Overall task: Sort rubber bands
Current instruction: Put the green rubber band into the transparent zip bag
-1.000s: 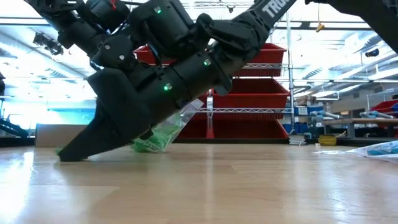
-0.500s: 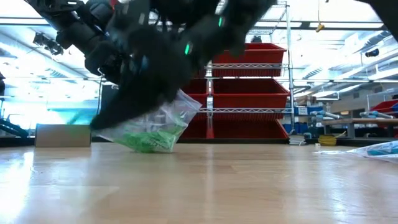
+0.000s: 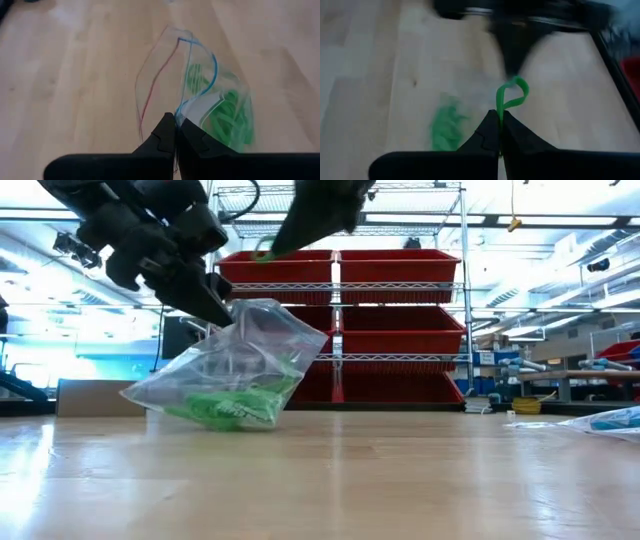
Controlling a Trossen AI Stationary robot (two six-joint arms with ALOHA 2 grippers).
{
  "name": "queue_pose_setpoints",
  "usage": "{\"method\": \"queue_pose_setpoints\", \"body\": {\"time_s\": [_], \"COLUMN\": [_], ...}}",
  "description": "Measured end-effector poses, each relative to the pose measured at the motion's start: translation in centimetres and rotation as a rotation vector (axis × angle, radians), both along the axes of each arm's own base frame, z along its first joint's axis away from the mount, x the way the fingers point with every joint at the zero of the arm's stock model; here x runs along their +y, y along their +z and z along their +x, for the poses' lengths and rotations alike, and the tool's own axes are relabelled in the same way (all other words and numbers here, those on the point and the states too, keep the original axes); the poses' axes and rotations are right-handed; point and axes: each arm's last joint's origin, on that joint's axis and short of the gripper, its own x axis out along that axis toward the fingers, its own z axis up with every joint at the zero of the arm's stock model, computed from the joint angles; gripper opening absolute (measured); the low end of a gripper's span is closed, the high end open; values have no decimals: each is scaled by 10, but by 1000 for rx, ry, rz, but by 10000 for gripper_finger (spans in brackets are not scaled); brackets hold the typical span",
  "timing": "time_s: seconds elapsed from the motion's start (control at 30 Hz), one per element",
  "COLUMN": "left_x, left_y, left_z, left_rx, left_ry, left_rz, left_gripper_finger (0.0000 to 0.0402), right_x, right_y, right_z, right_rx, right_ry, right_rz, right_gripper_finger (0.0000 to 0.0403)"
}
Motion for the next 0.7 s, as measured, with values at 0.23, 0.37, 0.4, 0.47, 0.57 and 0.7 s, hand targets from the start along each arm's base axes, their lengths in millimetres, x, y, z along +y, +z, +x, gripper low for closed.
{"method": "queue_pose_setpoints", "body": {"time_s": [0.23,0.37,0.4,0.47,0.57,0.7], "left_x": [-21,-28,-29,-31,-33,-35], "left_y": [-2,-3,-3,-3,-2,-2], "left_z": [3,4,4,4,5,6], "left_rx": [1,6,0,2,-13,-18], "left_ry": [-78,-93,-95,-94,-100,-115], "left_rz": [-7,-12,-8,-1,2,12], "left_gripper_finger": [10,10,10,10,10,10], "right_x": [-31,-40,-41,-42,-43,-44], "right_y": [6,-2,-5,-10,-16,-24], "right_z": [-4,1,2,3,3,3], "right_rx": [29,67,76,93,101,112], "right_ry": [-59,-2,15,48,102,168], "right_rz": [246,356,382,427,492,568], "right_gripper_finger": [0,0,0,0,0,0]}}
